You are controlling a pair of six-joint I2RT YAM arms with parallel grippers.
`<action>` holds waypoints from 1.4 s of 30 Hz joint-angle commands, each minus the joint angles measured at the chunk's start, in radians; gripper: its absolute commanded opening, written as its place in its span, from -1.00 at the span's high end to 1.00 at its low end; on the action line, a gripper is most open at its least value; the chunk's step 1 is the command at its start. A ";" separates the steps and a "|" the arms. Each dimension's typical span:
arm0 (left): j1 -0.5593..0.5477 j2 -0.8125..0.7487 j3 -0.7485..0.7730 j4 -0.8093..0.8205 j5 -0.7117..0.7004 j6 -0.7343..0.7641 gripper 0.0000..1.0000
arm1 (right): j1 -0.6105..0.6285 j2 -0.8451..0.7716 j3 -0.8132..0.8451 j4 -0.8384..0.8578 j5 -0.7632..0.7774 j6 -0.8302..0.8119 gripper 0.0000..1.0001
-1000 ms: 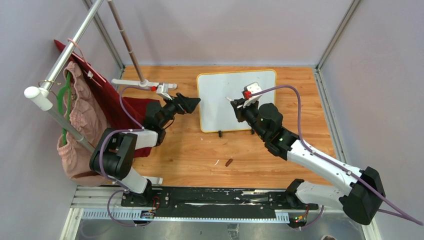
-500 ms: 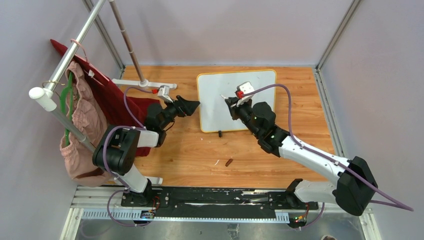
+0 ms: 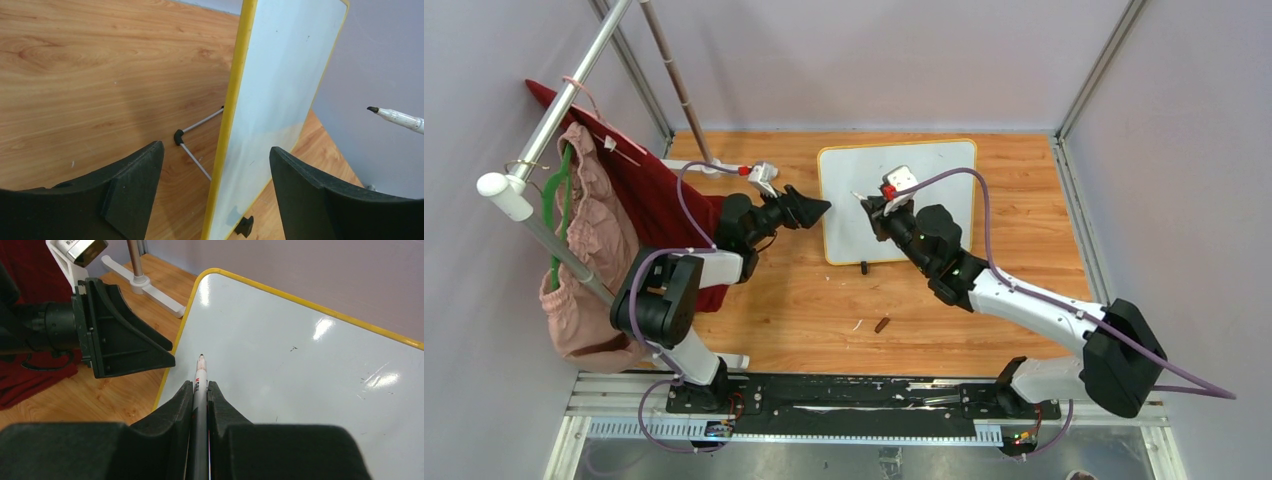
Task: Write a sentence on the whiteboard
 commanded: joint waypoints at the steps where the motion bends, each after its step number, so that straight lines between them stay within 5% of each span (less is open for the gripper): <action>1: 0.007 0.046 -0.019 0.023 0.040 -0.003 -0.62 | 0.029 0.027 0.048 0.071 0.026 -0.038 1.00; 16: 0.007 0.090 -0.025 0.100 0.070 -0.049 -0.27 | 0.043 0.167 0.122 0.167 0.124 -0.067 1.00; 42: 0.007 0.089 -0.023 0.095 0.082 -0.050 -0.17 | 0.022 0.301 0.194 0.234 0.165 0.001 1.00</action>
